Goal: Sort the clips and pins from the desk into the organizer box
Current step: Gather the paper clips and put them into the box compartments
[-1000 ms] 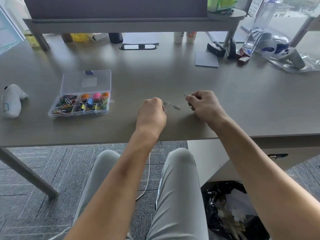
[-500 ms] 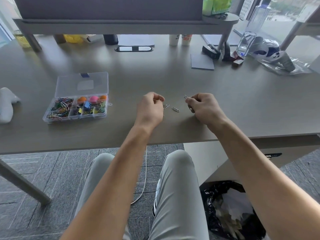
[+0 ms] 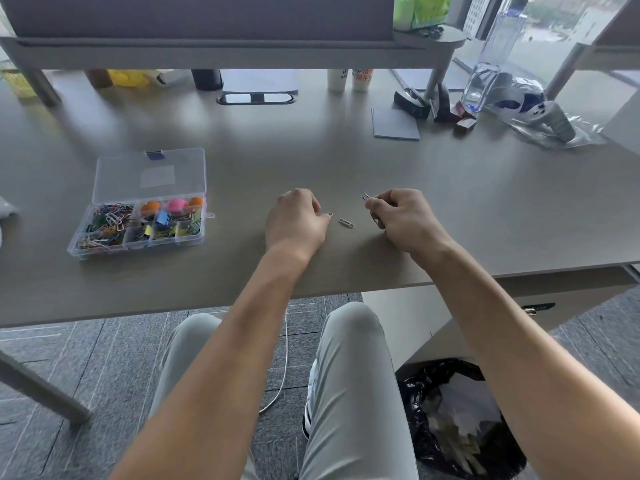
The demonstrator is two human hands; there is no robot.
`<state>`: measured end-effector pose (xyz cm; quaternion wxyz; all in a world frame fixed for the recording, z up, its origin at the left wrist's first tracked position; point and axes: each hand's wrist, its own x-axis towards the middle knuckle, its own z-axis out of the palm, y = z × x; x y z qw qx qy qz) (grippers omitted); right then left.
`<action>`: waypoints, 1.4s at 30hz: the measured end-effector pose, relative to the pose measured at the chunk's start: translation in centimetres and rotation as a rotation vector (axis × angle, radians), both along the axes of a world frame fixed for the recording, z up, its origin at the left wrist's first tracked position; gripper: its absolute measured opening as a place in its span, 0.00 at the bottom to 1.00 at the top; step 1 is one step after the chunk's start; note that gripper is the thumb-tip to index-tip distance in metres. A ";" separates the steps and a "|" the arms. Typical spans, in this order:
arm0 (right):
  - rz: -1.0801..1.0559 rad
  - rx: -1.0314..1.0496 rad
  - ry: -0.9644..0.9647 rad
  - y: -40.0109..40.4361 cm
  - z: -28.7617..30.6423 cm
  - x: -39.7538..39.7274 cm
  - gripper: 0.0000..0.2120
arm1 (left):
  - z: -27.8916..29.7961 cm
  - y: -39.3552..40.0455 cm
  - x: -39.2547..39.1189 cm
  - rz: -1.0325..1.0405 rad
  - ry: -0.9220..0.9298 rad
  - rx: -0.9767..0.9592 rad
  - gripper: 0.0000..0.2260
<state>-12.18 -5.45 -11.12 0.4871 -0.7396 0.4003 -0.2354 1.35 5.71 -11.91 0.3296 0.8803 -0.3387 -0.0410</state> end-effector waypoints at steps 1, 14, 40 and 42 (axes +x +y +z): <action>0.001 0.004 -0.004 0.0 0.0 0.0 0.11 | 0.0 0.0 -0.1 0.009 -0.021 0.005 0.06; -0.015 0.029 -0.034 -0.5 -0.6 -0.1 0.11 | 1.8 -1.5 0.9 -0.061 0.114 0.217 0.15; 0.003 0.079 -0.093 0.5 -0.9 0.3 0.11 | 0.7 4.6 -1.4 -0.017 0.047 0.119 0.14; 0.005 0.081 -0.094 0.4 -0.9 0.2 0.12 | 0.8 4.5 -1.8 -0.016 0.004 0.112 0.12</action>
